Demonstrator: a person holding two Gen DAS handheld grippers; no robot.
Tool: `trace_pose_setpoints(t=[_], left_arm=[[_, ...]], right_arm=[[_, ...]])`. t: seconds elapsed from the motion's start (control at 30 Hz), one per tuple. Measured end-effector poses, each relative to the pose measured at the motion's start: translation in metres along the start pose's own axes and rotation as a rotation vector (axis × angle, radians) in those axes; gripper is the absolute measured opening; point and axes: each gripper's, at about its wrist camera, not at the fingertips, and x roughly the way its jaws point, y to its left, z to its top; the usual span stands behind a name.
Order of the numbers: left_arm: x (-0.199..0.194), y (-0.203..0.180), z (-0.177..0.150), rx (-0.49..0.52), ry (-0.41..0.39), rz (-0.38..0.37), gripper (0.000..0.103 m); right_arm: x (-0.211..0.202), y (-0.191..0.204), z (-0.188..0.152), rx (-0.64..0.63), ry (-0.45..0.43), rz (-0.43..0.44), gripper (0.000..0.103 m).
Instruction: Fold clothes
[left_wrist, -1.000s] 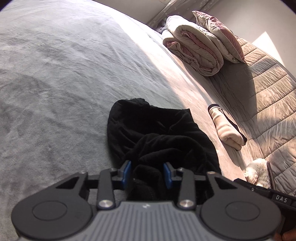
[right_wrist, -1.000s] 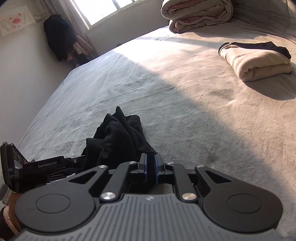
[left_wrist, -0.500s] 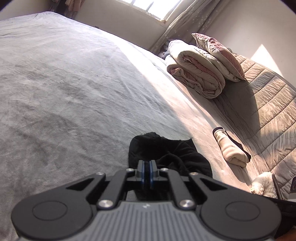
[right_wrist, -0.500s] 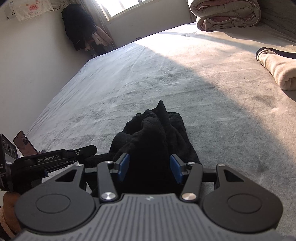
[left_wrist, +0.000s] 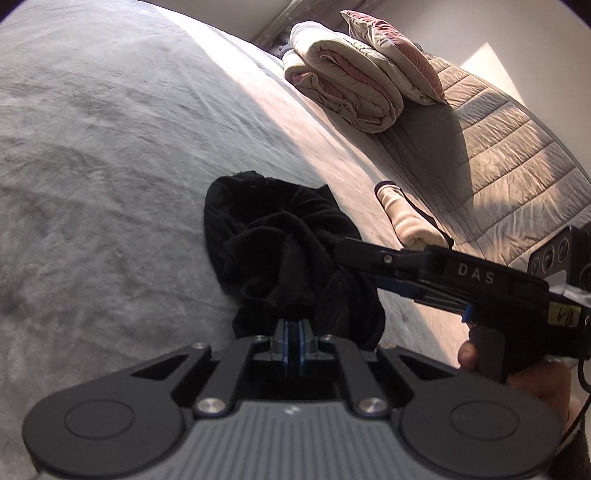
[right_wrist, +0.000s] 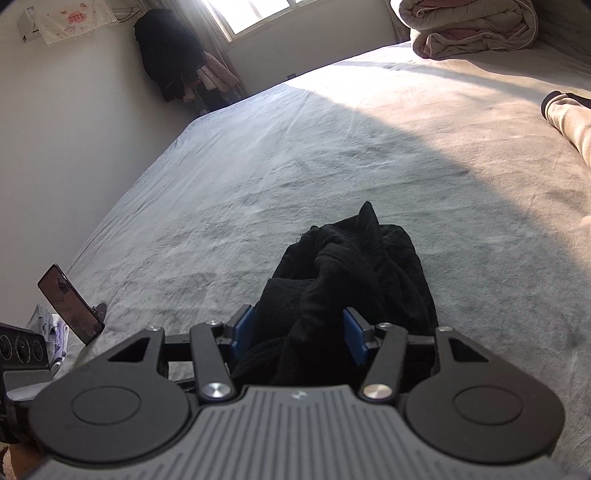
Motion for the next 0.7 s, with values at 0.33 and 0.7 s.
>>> trace_pose_setpoints(t=[0.33,0.7], left_arm=[[-0.001,-0.009,-0.002,0.069,0.01,-0.017,0.013],[0.012,-0.012,0.018,0.004,-0.052,0.0,0.039]], right_arm=[[-0.009,-0.031,-0.01,0.033,0.032,-0.122,0.011],[-0.044,-0.057,-0.025,0.042,0.009,-0.158,0.01]])
